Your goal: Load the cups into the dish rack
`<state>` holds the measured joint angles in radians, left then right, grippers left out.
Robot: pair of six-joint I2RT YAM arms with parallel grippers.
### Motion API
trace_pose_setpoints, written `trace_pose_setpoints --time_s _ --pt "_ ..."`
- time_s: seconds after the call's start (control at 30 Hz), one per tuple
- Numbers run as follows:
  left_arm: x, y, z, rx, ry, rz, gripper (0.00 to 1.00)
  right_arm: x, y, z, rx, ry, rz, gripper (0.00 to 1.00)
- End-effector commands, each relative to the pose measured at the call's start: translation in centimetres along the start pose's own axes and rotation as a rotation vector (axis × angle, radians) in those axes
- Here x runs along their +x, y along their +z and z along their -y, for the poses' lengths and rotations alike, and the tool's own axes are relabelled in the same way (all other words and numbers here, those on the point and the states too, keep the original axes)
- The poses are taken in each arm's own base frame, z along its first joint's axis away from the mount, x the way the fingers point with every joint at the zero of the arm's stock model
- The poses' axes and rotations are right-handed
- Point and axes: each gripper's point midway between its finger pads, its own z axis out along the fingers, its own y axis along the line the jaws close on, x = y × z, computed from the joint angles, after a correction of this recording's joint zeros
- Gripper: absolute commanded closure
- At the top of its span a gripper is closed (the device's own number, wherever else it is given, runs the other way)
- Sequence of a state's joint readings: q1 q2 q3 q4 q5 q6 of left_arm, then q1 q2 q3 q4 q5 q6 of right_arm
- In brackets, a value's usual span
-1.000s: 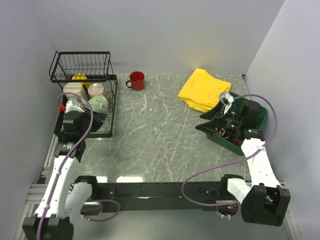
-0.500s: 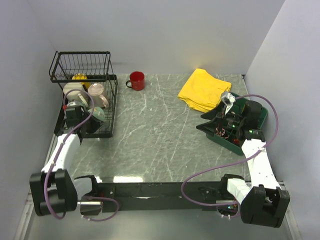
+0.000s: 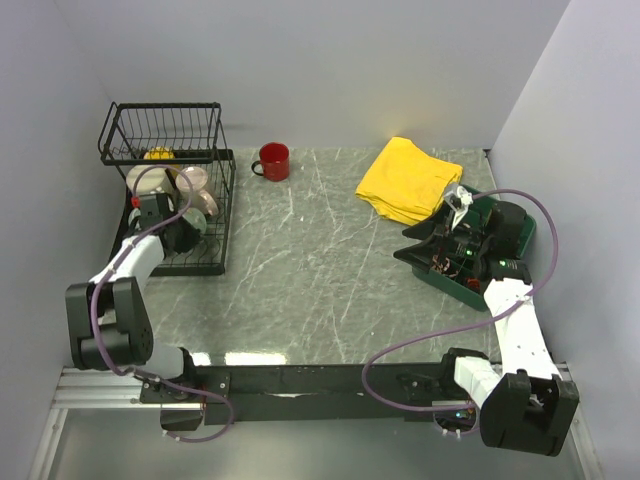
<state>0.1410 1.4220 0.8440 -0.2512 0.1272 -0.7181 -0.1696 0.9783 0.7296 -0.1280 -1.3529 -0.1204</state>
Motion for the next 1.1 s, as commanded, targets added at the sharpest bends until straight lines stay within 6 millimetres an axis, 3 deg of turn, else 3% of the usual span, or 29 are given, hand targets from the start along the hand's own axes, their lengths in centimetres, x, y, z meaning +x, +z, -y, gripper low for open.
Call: trace_pose_setpoints --time_s 0.0,0.9,1.07 --pt "-3.3 0.7 2.0 0.040 0.028 0.090 0.99 -1.6 -0.3 -0.4 -0.012 -0.051 0.018 0.16" --pt "-4.4 6.9 5.0 0.001 0.049 0.058 0.99 -1.4 -0.5 0.2 -0.005 -0.030 0.015 0.15" --pt "-4.2 7.2 4.8 -0.023 0.063 0.048 0.91 -1.4 -0.5 0.3 -0.003 -0.025 0.015 0.15"
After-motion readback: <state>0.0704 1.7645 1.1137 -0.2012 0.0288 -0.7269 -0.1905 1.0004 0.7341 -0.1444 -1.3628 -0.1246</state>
